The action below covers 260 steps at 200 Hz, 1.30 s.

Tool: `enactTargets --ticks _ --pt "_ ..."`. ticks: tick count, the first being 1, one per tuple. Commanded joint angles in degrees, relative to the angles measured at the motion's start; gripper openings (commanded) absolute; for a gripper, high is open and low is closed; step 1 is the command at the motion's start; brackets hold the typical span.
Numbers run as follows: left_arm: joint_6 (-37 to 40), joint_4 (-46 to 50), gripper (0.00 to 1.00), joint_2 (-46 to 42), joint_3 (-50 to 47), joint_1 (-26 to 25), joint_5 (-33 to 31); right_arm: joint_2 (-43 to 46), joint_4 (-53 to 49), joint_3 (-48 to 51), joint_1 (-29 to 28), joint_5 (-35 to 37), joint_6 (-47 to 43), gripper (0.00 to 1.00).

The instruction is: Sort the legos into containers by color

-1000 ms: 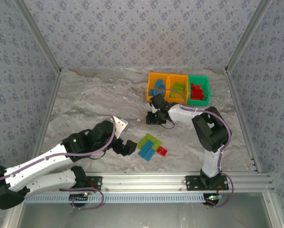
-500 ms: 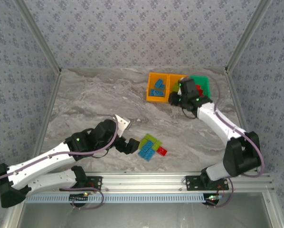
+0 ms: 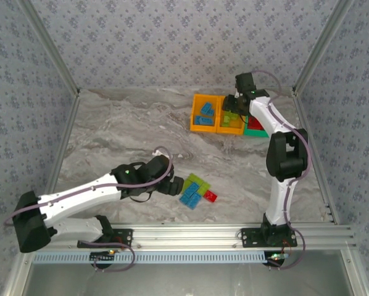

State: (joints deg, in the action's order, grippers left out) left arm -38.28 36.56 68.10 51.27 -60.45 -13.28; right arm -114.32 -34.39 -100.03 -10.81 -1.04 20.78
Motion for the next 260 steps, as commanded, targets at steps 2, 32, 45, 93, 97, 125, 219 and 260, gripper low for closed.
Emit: enactTargets --ticks 2,32,45,93,97,125,219,260 --pt "-6.0 2.0 0.97 4.3 3.7 -0.1 -3.9 10.1 -5.3 2.1 0.9 -3.1 -1.2 0.60" --pt "-5.6 -0.1 0.92 10.7 5.3 -0.1 -1.9 28.3 -6.5 17.2 0.2 -15.4 -0.3 0.67" --pt "-5.7 -2.0 0.88 13.1 5.3 0.0 -1.7 37.2 -6.9 24.7 -1.7 -18.4 1.4 0.71" --pt "-4.9 -7.8 0.71 21.7 7.1 2.0 0.8 61.2 -16.6 41.2 -15.5 -14.8 7.2 0.79" --pt "-4.9 -8.2 0.68 22.2 7.3 2.2 1.0 62.1 -17.7 41.7 -16.2 -14.3 7.9 0.79" --pt "-4.5 -11.5 0.57 26.3 7.0 3.2 5.0 66.8 -20.3 45.0 -18.5 -11.3 11.0 0.80" --pt "-7.7 -15.7 0.42 27.9 -1.3 9.6 1.9 62.2 -16.8 42.9 -20.0 -11.2 11.3 0.80" --pt "-5.2 -15.9 0.43 22.6 -1.9 10.9 -1.4 62.1 -15.7 43.7 -22.1 -9.1 12.9 0.79"
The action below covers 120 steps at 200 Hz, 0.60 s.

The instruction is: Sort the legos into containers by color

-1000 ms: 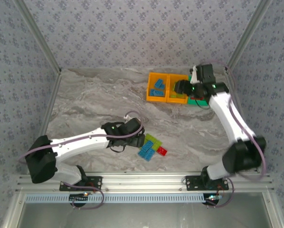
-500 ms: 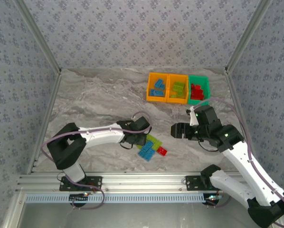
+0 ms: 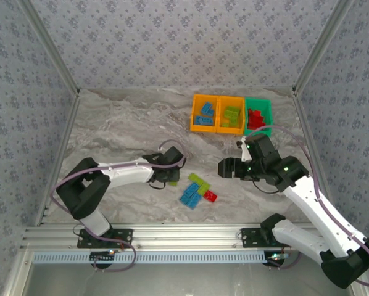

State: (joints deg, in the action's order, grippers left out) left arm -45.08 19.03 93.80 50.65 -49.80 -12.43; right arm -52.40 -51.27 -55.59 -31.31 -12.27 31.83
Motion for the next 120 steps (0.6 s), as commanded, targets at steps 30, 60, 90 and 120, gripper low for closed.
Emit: enactTargets --ticks 30,60,90,120 --pt "3.5 -2.3 0.54 -10.2 -1.9 0.4 2.0 -2.0 7.5 0.8 -8.2 4.4 7.2 0.79" --pt "2.9 3.1 0.59 -22.3 -2.6 2.1 -0.6 -8.7 14.3 0.9 -18.4 12.4 11.6 0.78" --pt "4.5 15.9 0.63 -40.3 -2.2 5.1 -8.3 -20.4 21.7 -0.9 -26.1 18.0 15.5 0.79" --pt "11.1 31.3 0.71 -50.4 2.7 6.7 -11.3 -34.7 25.5 -7.0 -29.3 21.2 19.0 0.79"
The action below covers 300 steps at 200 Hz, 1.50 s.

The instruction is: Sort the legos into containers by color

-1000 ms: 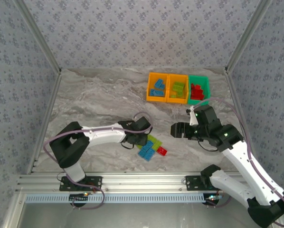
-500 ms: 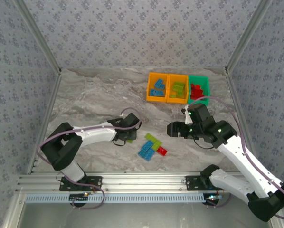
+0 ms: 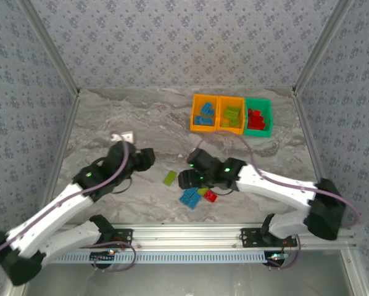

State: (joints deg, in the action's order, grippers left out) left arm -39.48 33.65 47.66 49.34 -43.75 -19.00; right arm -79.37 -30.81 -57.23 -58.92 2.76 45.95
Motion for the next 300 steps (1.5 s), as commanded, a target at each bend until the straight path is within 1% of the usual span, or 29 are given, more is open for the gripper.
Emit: enactTargets --ticks 1,19,21,41,51,67,80,92,108,125,150,176,189,200,214,231,243,252,259,273,281,288,291,300 --pt "5.5 17.1 0.72 -4.4 4.2 0.6 -4.8 -8.2 5.1 -5.7 -1.8 6.3 4.9 0.79" --pt "5.5 23.6 0.77 -5.3 6.6 0.7 -5.5 -17.1 4.1 -10.5 -2.1 8.4 7.2 0.80" --pt "5.3 24.0 0.77 -5.4 6.6 0.7 -5.6 -17.9 4.0 -12.2 -2.1 8.5 7.3 0.80" --pt "4.8 25.2 0.82 -6.3 6.0 0.7 -4.9 -26.0 2.5 -18.5 -2.2 9.5 7.7 0.82" --pt "4.6 25.0 0.84 -7.0 5.3 0.7 -4.2 -29.4 0.3 -21.3 -2.2 11.1 8.8 0.83" --pt "4.8 24.6 0.90 -7.8 4.4 0.7 -3.6 -33.4 -3.0 -24.7 -2.2 12.1 11.1 0.84" --pt "5.5 24.3 0.99 -8.3 4.0 0.7 -3.3 -35.2 -5.4 -26.0 -2.5 12.7 13.4 0.84" --pt "6.1 23.7 0.99 -8.8 3.5 0.7 -3.0 -36.1 -4.8 -25.8 -2.9 12.5 14.9 0.83" --pt "6.6 23.1 0.99 -9.3 3.0 0.7 -2.9 -37.4 -2.5 -25.2 -3.0 10.4 16.2 0.78" --pt "7.0 22.8 0.99 -9.3 2.6 0.7 -3.1 -39.6 -1.8 -25.8 -3.3 9.2 17.5 0.69" --pt "7.4 22.4 0.99 -9.4 2.0 0.7 -2.7 -41.1 -1.8 -26.0 -3.3 9.4 18.0 0.51" --pt "8.2 21.1 0.99 -9.6 0.9 0.7 -0.4 -38.7 -2.7 -24.5 -2.9 12.1 18.4 0.31" --pt "9.3 19.0 0.99 -10.1 -0.1 0.7 3.0 -35.7 -1.9 -23.1 -2.1 12.8 17.4 0.28" --pt "9.7 16.6 0.99 -10.8 -1.5 0.7 6.2 -32.4 -1.6 -21.8 -1.0 13.7 16.2 0.27" --pt "9.5 13.7 0.99 -11.8 -3.0 0.7 10.1 -25.6 -1.8 -20.0 0.6 15.5 13.9 0.28" --pt "8.6 10.9 0.99 -12.2 -3.8 0.7 14.6 -17.0 -2.8 -17.6 3.9 20.5 9.7 0.28" --pt "8.1 8.9 0.99 -11.8 -4.2 0.7 17.8 -11.9 -3.3 -16.3 7.2 24.0 4.8 0.28" --pt "7.8 7.5 0.99 -11.4 -4.5 0.7 19.3 -9.1 -3.2 -15.6 11.0 26.0 0.4 0.28" --pt "7.5 6.5 0.99 -11.0 -4.8 0.7 20.0 -8.0 -2.9 -15.8 14.7 26.1 -3.6 0.28" --pt "6.9 5.6 0.99 -10.1 -5.2 0.7 20.3 -8.5 -1.4 -17.1 22.8 24.9 -11.7 0.28" --pt "6.4 5.6 0.99 -9.5 -5.5 0.7 20.3 -10.1 -0.4 -18.6 27.2 24.1 -14.8 0.28" --pt "6.1 5.6 0.99 -9.1 -5.7 0.7 20.5 -12.3 0.1 -20.7 30.5 22.1 -17.0 0.28" --pt "5.8 4.1 0.99 -8.9 -5.8 0.7 20.5 -13.4 0.5 -21.5 32.2 21.2 -17.9 0.29" --pt "5.1 3.3 0.99 -8.4 -6.4 0.7 20.8 -17.3 1.1 -25.3 35.5 18.5 -20.2 0.30"
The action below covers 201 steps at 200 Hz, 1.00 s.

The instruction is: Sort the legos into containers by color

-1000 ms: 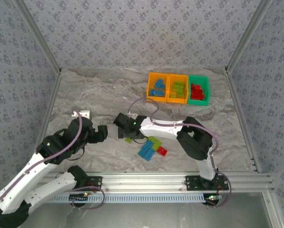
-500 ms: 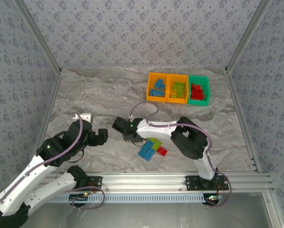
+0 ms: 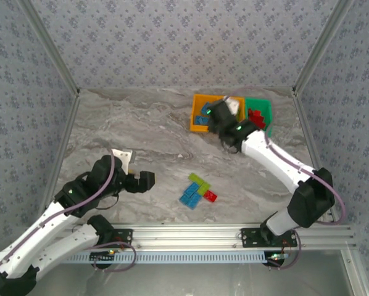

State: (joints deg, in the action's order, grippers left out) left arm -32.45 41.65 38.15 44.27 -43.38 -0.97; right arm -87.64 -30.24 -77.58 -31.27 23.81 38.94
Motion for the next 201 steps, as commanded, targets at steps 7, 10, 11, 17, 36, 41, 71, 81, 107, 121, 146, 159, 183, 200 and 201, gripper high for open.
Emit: enactTargets --ticks 7,10,11,17,36,41,71,81,107,121,146,159,183,200,201 --pt "-2.5 -5.1 0.99 1.5 -1.8 0.3 3.1 -12.7 0.0 -8.4 9.8 -4.6 -14.1 0.31" --pt "-2.7 -5.2 0.99 1.7 -2.1 0.4 3.2 -14.2 -0.6 -10.2 10.4 -5.5 -14.4 0.32" --pt "-2.7 -5.2 0.99 1.8 -2.2 0.3 3.2 -14.8 -0.8 -10.8 10.6 -5.8 -14.5 0.32" --pt "-3.3 -5.4 0.99 2.2 -2.6 0.4 3.1 -17.9 -2.0 -14.5 11.7 -7.5 -14.9 0.34" --pt "-5.1 -4.6 0.99 4.2 -3.3 0.3 2.0 -27.5 -6.3 -24.6 14.0 -8.9 -15.0 0.41" --pt "-5.6 -4.5 0.99 4.8 -3.4 0.3 1.6 -29.6 -7.1 -26.8 14.5 -8.9 -14.7 0.44" --pt "-7.4 -5.2 0.99 8.5 -3.7 0.3 1.6 -35.4 -11.4 -34.9 16.0 -9.9 -13.3 0.61" --pt "-7.5 -6.0 0.99 9.4 -3.9 0.3 1.9 -34.4 -11.7 -34.7 16.0 -9.8 -13.1 0.62" --pt "-6.3 -8.7 0.99 11.4 -4.3 -0.1 5.5 -27.0 -12.8 -29.3 15.3 -11.4 -12.1 0.64" --pt "-5.0 -10.8 0.99 12.7 -4.3 -1.3 8.7 -19.9 -12.8 -22.5 14.3 -12.9 -11.6 0.67" --pt "-4.4 -12.0 0.97 17.0 -2.2 -6.3 8.6 -3.3 -12.2 -5.2 11.2 -18.2 -10.1 0.72" --pt "-4.5 -12.3 0.96 20.1 -1.2 -10.1 5.0 6.1 -11.1 4.9 8.4 -19.8 -8.5 0.74" --pt "-5.3 -14.0 0.87 26.6 -0.7 -15.0 0.8 21.7 -9.9 20.3 2.3 -22.8 -4.9 0.79" --pt "-5.9 -17.1 0.82 31.4 -0.9 -18.0 -0.1 30.2 -12.3 25.7 -1.4 -22.1 -3.4 0.82" --pt "-6.0 -17.2 0.82 31.6 -0.9 -18.1 -0.2 30.6 -12.6 25.9 -1.7 -22.0 -3.3 0.82"
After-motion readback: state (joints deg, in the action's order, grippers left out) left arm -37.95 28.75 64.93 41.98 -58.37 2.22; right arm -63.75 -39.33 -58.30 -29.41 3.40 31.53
